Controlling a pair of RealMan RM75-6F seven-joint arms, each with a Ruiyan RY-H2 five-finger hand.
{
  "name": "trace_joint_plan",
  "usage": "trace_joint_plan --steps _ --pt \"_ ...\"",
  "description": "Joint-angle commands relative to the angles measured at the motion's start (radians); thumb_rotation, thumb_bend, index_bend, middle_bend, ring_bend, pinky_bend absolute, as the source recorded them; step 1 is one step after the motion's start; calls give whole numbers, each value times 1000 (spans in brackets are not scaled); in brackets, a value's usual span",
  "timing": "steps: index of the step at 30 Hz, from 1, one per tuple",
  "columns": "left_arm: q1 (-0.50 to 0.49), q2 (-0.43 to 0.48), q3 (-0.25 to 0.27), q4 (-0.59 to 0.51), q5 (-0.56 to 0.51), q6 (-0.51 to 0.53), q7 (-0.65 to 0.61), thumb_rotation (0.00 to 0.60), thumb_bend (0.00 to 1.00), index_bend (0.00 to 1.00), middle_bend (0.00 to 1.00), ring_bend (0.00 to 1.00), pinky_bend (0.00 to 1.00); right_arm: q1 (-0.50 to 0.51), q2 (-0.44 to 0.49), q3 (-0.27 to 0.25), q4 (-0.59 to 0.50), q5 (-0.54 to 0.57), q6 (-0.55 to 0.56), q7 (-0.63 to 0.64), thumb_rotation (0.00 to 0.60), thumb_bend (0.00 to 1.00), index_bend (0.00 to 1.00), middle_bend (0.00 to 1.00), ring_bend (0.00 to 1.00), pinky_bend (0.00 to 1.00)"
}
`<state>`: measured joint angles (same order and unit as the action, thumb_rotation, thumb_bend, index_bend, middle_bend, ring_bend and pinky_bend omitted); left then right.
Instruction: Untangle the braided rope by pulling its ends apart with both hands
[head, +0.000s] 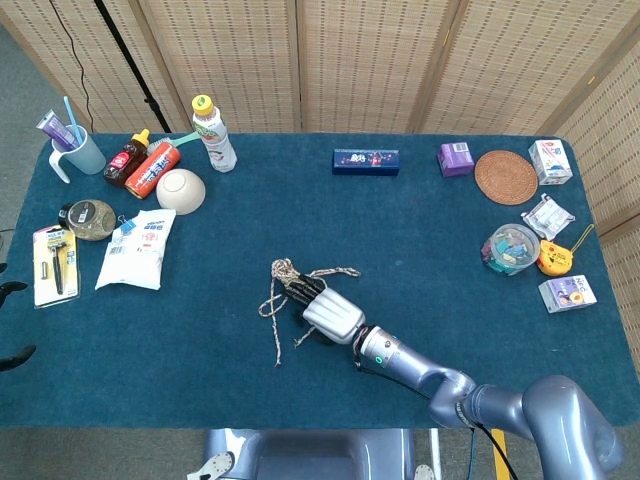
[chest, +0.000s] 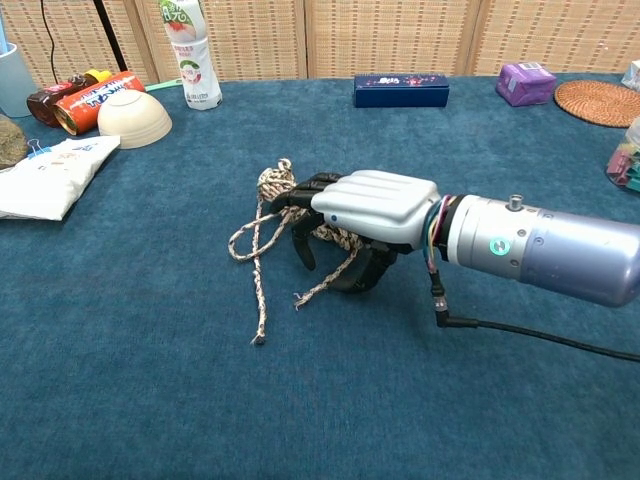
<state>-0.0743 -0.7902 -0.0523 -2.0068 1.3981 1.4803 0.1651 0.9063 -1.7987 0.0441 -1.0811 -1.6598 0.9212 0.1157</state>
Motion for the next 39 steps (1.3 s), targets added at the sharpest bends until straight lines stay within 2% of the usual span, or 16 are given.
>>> trace_joint_plan --steps 1,12,18,39 --pt "-1 0 0 1 1 -2 -1 600 70 261 117 7 0 4 2 -1 -1 2 -4 -5 600 346 462 75 0 0" --pt "0 -1 0 6 8 -1 -12 600 70 262 117 5 0 17 2 1 -9 7 2 -38 600 346 469 74 0 0" --pt "4 -1 5 12 7 -1 -20 600 70 261 117 5 0 18 3 5 -10 17 3 -64 600 346 455 40 0 0" --pt "8 -7 6 20 21 2 -37 600 70 261 117 5 0 14 69 47 24 120 -51 -211 600 347 436 0 0 0"
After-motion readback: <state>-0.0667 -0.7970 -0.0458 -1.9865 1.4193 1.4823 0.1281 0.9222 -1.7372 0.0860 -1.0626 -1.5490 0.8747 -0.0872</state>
